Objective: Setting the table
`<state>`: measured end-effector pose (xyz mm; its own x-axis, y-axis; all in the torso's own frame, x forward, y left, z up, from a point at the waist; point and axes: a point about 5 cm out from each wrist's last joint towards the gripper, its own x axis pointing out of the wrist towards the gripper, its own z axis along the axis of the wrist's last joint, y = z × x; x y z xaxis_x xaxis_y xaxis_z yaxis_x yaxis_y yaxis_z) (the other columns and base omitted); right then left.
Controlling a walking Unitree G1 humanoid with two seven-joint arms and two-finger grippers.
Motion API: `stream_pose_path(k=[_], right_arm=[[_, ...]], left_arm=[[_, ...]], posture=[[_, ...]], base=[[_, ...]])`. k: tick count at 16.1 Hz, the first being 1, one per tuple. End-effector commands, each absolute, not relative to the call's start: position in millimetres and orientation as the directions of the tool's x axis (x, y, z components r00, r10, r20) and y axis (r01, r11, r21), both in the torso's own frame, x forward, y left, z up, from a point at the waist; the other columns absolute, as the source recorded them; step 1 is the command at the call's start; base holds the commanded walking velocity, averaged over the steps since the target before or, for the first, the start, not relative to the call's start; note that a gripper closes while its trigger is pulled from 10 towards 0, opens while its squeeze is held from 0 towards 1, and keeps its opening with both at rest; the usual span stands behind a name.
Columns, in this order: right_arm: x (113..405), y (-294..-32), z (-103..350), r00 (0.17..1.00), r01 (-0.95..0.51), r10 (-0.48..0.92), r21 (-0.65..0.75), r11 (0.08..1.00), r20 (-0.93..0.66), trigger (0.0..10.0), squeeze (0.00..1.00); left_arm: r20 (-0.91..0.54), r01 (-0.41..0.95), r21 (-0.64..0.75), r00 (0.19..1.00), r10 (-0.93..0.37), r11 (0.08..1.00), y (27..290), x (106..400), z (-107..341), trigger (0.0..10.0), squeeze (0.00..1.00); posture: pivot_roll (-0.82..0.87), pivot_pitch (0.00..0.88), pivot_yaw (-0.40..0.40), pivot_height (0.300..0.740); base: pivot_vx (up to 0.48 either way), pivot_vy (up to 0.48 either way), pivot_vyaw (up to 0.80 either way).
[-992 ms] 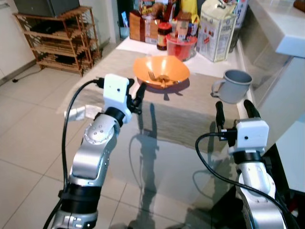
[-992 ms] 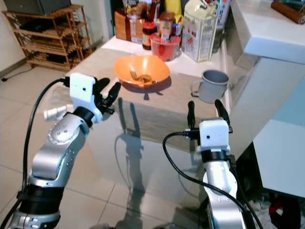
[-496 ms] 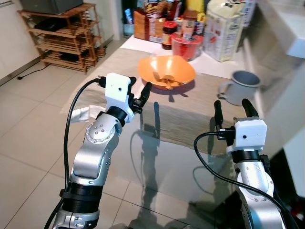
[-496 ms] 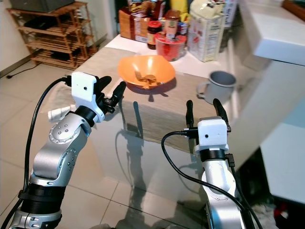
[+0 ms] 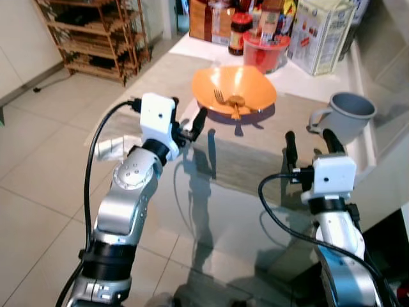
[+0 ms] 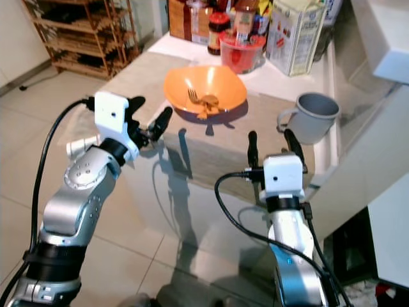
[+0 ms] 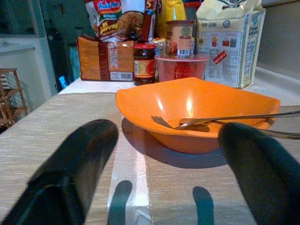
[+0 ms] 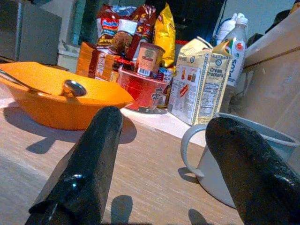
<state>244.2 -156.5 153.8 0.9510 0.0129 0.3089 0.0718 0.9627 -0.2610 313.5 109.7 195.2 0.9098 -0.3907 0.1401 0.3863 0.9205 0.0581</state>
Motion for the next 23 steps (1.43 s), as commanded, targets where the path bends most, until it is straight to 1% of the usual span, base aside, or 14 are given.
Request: stream_pose_path(k=[1, 3, 4, 5, 8, 10, 12, 13, 16, 17, 20, 23], right_arm=[[244, -156, 150, 0.956, 0.067, 0.012, -0.259, 0.964, 0.292, 10.0, 0.0], [244, -157, 150, 0.957, 0.065, 0.013, -0.257, 0.964, 0.29, 10.0, 0.0], [244, -156, 151, 0.956, 0.065, 0.017, -0.265, 0.962, 0.294, 10.0, 0.0], [244, -156, 151, 0.955, 0.063, 0.02, -0.269, 0.961, 0.297, 10.0, 0.0], [244, -155, 151, 0.956, 0.061, 0.024, -0.277, 0.959, 0.293, 10.0, 0.0], [245, -154, 151, 0.955, 0.058, 0.028, -0.28, 0.958, 0.294, 10.0, 0.0], [246, -153, 151, 0.955, 0.055, 0.032, -0.282, 0.958, 0.296, 10.0, 0.0], [246, -153, 151, 0.954, 0.051, 0.037, -0.282, 0.958, 0.297, 10.0, 0.0], [246, -151, 150, 0.955, 0.042, 0.046, -0.284, 0.958, 0.294, 10.0, 0.0], [246, -151, 151, 0.953, 0.038, 0.05, -0.282, 0.959, 0.299, 10.0, 0.0], [247, -151, 153, 0.951, 0.03, 0.054, -0.264, 0.964, 0.306, 10.0, 0.0], [245, -152, 153, 0.95, 0.038, 0.046, -0.261, 0.965, 0.308, 10.0, 0.0]], left_arm=[[0.146, 0.387, 0.067, 0.908, -0.393, 0.92, 110, 316, 198, 10.0, 1.0], [0.142, 0.37, 0.08, 0.915, -0.378, 0.926, 111, 318, 200, 10.0, 1.0], [0.129, 0.353, 0.092, 0.923, -0.363, 0.931, 112, 320, 199, 10.0, 0.96], [0.124, 0.351, 0.084, 0.925, -0.359, 0.933, 112, 321, 199, 10.0, 0.0], [0.107, 0.328, 0.042, 0.938, -0.331, 0.944, 116, 326, 199, 10.0, 0.0], [0.117, 0.322, 0.057, 0.938, -0.326, 0.945, 119, 329, 203, 10.0, 0.0], [0.142, 0.31, 0.111, 0.935, -0.324, 0.944, 122, 331, 209, 10.0, 0.0], [0.142, 0.315, 0.105, 0.934, -0.328, 0.943, 122, 331, 210, 10.0, 0.0], [0.154, 0.33, 0.11, 0.926, -0.345, 0.937, 120, 329, 210, 10.0, 0.0], [0.16, 0.33, 0.111, 0.925, -0.345, 0.937, 119, 329, 210, 10.0, 0.0], [0.166, 0.331, 0.118, 0.923, -0.347, 0.936, 119, 328, 211, 10.0, 0.0], [0.168, 0.339, 0.128, 0.919, -0.358, 0.932, 117, 327, 210, 10.0, 0.0]], posture=[[0.03, 0.0, -0.006, 0.718], [0.03, 0.0, -0.006, 0.701], [0.02, 0.0, -0.005, 0.689], [0.02, 0.0, -0.005, 0.684], [0.02, 0.0, -0.003, 0.684], [0.02, 0.0, 0.0, 0.684], [0.02, 0.0, 0.0, 0.684], [0.03, 0.0, -0.001, 0.684], [0.03, 0.0, -0.003, 0.684], [0.03, 0.0, -0.003, 0.684], [0.03, 0.0, -0.004, 0.701], [0.03, 0.0, -0.002, 0.731]], base=[[0.0, 0.0, -0.51], [0.0, 0.0, -0.45], [0.0, 0.0, -0.44], [0.0, 0.0, 0.0], [0.0, 0.0, 0.0], [0.0, 0.0, 0.0], [0.0, 0.0, 0.0], [0.0, 0.0, 0.0], [0.439, 0.0, 0.0], [0.0, 0.0, 0.0], [0.0, 0.0, -0.29], [0.0, 0.0, -0.28]])
